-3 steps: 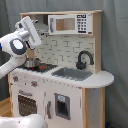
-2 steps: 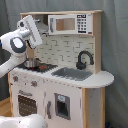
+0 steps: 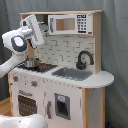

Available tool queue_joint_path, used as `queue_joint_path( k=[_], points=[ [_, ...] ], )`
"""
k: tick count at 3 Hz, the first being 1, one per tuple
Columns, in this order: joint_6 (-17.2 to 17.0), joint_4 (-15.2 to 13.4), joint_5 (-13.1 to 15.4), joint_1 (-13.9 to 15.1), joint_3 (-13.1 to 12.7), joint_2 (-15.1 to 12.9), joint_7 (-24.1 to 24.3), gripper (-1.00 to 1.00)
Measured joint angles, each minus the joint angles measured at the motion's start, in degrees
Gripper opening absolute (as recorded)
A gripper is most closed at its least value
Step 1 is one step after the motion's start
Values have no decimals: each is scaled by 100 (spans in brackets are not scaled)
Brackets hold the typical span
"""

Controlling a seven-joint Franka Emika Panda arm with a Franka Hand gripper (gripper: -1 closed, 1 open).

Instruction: Play with the kitchen

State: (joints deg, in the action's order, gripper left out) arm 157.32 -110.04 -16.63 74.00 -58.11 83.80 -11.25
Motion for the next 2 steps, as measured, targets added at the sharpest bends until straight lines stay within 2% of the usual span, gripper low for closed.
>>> queue_joint_path(
  k=[2],
  points=[
    [-663, 751, 0, 613, -43, 0, 338, -100]
  ],
)
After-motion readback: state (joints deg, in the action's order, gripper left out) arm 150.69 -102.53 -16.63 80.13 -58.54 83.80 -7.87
